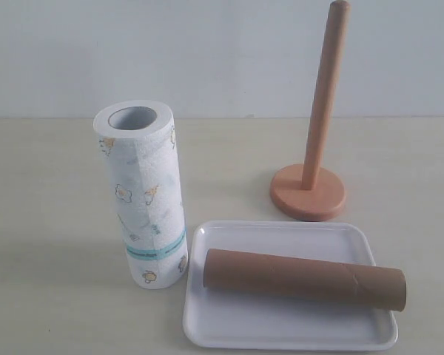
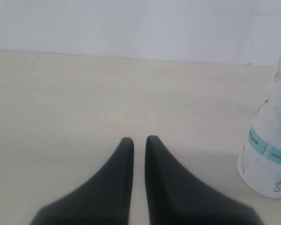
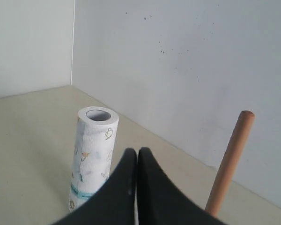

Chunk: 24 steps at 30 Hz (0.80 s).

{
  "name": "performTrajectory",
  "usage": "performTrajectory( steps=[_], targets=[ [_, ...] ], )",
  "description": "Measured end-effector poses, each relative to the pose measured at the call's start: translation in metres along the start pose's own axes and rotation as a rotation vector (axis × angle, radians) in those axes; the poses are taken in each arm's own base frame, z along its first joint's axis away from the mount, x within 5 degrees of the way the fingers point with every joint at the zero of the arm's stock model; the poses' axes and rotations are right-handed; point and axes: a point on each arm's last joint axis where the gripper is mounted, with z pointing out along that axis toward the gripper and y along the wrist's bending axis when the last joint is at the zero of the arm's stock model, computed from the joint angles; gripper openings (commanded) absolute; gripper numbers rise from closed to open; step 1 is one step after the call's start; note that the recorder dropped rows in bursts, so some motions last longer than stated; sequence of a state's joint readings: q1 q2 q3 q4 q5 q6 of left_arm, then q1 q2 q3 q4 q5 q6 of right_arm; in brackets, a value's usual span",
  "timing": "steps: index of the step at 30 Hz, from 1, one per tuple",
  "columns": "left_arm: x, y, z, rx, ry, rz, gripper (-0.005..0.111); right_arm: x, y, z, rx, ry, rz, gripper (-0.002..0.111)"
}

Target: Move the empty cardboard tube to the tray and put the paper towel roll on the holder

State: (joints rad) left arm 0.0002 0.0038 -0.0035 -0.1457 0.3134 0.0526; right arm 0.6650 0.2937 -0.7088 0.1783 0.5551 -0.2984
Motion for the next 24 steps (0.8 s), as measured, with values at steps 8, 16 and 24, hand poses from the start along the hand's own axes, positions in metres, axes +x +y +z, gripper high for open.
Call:
performTrajectory(
  steps=[8, 16, 24],
  targets=[
    [0.000, 0.000, 0.000, 0.000, 0.000, 0.000, 0.009, -0.004, 0.000, -0.026, 0.159, -0.130, 0.010, 0.000],
    [0.000, 0.000, 0.000, 0.000, 0.000, 0.000, 0.009, 0.044, -0.020, -0.003, 0.615, -0.049, 0.028, 0.000],
    [0.000, 0.000, 0.000, 0.000, 0.000, 0.000, 0.009, 0.158, -0.019, 0.012, 0.679, 0.009, 0.059, 0.000]
  ],
)
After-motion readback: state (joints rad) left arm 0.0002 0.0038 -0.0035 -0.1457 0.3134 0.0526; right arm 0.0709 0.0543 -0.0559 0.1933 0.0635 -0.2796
